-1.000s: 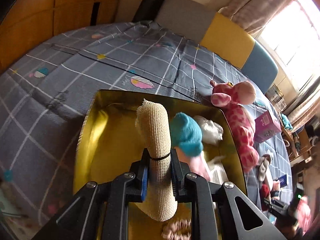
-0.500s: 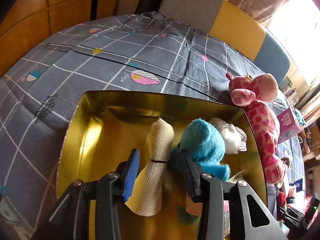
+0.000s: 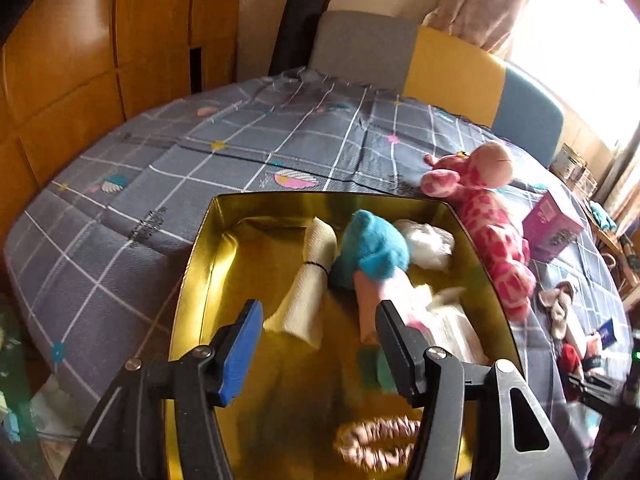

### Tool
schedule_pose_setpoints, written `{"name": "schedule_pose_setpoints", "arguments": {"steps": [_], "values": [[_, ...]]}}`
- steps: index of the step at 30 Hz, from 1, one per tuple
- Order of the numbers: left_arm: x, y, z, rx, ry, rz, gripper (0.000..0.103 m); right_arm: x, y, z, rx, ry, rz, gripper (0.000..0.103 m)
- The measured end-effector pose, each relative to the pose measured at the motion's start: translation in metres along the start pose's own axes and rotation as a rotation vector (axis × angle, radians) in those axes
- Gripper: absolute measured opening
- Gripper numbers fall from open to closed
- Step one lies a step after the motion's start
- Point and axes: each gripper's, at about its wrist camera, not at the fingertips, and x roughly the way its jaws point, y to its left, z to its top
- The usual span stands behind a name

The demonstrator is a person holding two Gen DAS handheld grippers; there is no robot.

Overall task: Organize soft objects
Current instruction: 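Carry the red sock into the gold tray and open the right tool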

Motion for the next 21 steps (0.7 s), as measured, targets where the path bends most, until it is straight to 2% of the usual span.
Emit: {"name": "schedule_pose_setpoints", "arguments": {"steps": [10,17,21], "values": [[-0.038,-0.013,-0.029,0.034,-0.030,-0.019,0.066,0.000,0.008,-0.002,-0.004,-0.004,-0.031,0.027],[-0.045,-0.013,-0.041,0.031,-0.027,-0.033,0.069,-0.004,0.015,0.001,0.020,-0.001,-0.078,0.024],[-0.046,-0.011,-0.046,0.029,-0.027,-0.034,0.070,-0.011,0.020,0.003,0.040,-0.016,-0.070,0.024]]}}
